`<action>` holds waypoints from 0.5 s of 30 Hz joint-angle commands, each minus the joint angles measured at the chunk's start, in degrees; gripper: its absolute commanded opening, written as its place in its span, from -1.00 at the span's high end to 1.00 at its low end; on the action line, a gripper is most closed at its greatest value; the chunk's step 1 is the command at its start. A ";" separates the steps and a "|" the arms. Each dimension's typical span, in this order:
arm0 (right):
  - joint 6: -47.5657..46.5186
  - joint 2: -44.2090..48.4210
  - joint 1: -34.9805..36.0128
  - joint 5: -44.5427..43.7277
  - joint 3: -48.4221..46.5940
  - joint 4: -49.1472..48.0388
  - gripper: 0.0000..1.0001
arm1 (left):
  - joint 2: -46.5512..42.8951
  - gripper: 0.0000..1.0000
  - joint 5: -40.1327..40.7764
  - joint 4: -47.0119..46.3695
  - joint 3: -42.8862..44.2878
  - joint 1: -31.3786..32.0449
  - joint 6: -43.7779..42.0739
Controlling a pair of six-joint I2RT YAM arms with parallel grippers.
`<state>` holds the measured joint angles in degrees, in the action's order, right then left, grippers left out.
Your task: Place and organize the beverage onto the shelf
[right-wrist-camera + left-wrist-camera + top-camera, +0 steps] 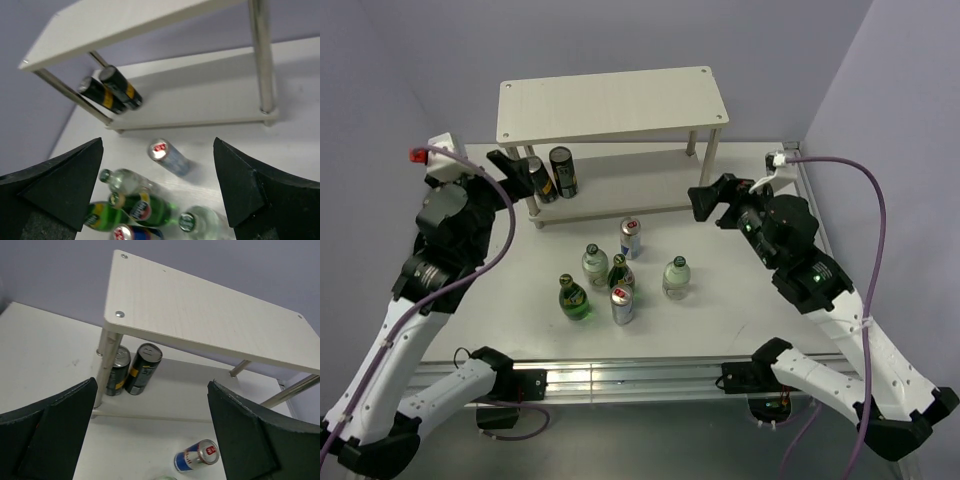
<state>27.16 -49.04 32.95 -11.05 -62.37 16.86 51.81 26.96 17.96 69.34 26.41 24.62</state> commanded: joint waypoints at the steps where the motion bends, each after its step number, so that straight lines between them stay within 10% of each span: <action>1: -5.35 4.02 1.15 -6.09 2.51 4.85 -0.96 | -4.61 -0.99 4.15 0.77 -1.83 0.22 -5.19; 7: -5.63 13.88 6.50 -7.04 11.74 0.54 -0.93 | -3.83 -0.99 2.75 1.20 -6.59 -0.13 -4.41; 15: 4.19 1.93 33.47 -43.59 11.92 12.55 -0.91 | -0.49 -0.99 -2.18 2.43 -6.59 -4.79 -1.60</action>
<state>25.54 -43.44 59.51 -37.08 -50.89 22.46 51.66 26.63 20.29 62.35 23.00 22.02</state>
